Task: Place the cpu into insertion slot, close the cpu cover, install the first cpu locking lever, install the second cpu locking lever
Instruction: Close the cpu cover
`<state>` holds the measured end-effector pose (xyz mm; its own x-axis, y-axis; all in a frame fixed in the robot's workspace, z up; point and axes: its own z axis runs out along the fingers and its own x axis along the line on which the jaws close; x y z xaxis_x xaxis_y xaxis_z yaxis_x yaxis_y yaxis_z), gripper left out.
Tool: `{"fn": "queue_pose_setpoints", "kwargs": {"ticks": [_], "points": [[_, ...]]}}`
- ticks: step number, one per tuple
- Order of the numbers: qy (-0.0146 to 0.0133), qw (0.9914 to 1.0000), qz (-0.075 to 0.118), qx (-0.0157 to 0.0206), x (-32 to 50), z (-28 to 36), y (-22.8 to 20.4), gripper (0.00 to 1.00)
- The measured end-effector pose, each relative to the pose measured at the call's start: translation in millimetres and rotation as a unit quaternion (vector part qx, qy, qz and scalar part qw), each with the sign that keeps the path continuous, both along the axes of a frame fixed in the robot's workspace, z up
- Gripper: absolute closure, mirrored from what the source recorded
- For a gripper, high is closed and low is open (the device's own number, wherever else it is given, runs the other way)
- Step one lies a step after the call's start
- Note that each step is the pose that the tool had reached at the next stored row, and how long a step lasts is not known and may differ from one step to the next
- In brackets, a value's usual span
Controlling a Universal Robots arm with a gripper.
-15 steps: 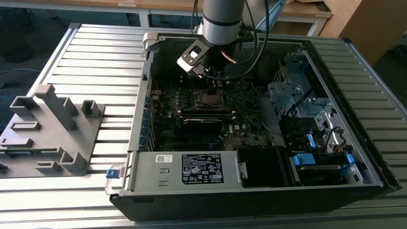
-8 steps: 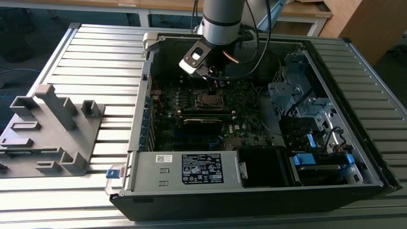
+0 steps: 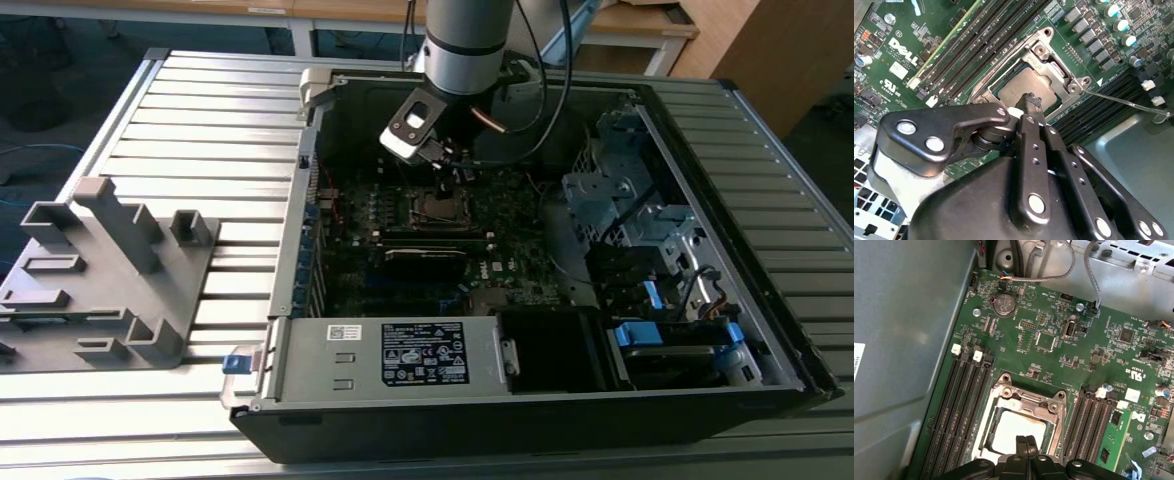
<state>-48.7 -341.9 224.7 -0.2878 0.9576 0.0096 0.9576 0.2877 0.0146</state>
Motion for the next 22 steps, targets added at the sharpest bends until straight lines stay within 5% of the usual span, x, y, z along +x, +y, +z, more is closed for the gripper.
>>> {"fn": "queue_pose_setpoints", "kwargs": {"ticks": [7,13,17,22], "points": [[0.0000,0.99913,0.042,0.0000,0.0,-0.1,0.0,0.89],[0.0000,0.99902,0.044,0.0000,0.0,0.0,0.0,0.89],[0.0000,0.99787,0.065,0.0001,0.0,-0.1,0.0,0.89],[0.0000,0.99777,0.067,0.0001,0.0,-0.1,0.0,0.89]]}}
